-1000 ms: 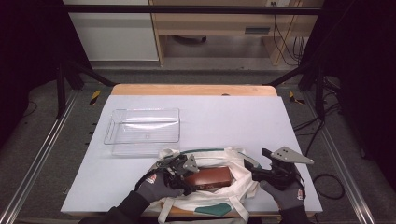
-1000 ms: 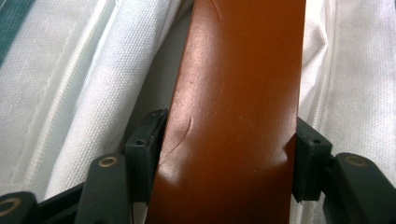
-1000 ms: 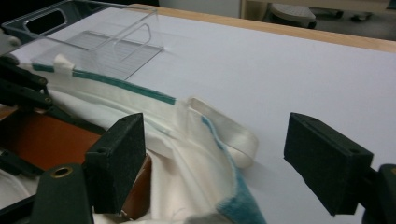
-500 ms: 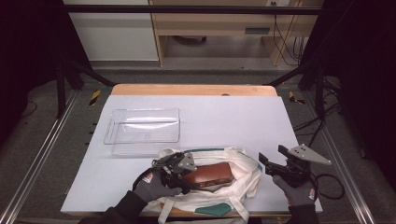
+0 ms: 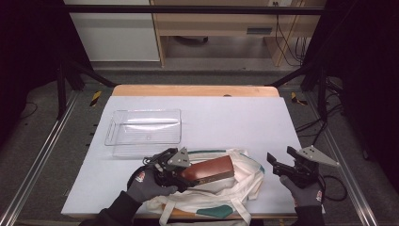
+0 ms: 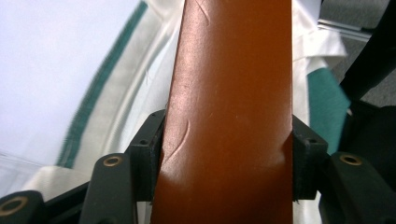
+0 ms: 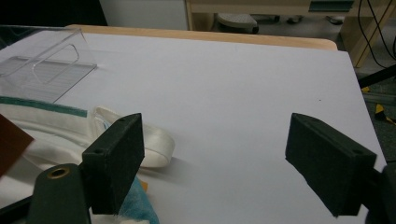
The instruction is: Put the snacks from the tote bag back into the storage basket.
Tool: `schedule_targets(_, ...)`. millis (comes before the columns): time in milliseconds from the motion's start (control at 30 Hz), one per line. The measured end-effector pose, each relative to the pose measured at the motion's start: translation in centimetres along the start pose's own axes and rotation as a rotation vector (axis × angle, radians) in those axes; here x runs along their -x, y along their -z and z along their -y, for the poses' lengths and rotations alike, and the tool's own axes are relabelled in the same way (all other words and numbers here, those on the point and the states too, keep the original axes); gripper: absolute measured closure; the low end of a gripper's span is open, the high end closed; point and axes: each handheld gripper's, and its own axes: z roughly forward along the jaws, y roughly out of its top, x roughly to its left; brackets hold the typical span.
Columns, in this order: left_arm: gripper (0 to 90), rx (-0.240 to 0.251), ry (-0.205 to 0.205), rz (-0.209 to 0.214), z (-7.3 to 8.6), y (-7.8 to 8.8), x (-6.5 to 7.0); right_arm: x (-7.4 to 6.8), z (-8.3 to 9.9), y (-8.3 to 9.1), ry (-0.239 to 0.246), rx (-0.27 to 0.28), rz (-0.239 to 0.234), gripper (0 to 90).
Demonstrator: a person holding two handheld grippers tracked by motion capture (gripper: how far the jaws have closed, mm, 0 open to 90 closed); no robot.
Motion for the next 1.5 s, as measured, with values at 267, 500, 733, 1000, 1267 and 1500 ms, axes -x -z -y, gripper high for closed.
schedule_targets(267,41.9,0.054,0.006,-0.026,-0.6,2.3,0.4,0.4,0.3,-0.1,-0.009,-0.008,0.011,19.7)
schedule_targets(500,42.0,0.079,0.021,-0.080,-0.6,4.3,0.0,0.5,0.5,-0.3,-0.006,-0.013,0.015,18.9)
schedule_targets(733,42.1,0.092,0.035,-0.117,-0.1,5.6,-0.8,0.7,0.5,-0.2,-0.009,-0.007,0.030,17.2)
schedule_targets(1000,42.2,0.093,0.058,-0.144,0.8,7.3,-2.5,0.9,0.5,-0.2,-0.009,-0.004,0.040,16.7)
schedule_targets(1267,42.2,0.065,0.088,-0.166,1.4,8.2,-4.6,0.9,0.5,-0.2,0.000,0.002,0.045,15.0)
schedule_targets(1500,42.3,0.058,0.108,-0.203,1.9,9.3,-6.4,1.2,0.5,-0.2,0.008,0.005,0.058,12.8)
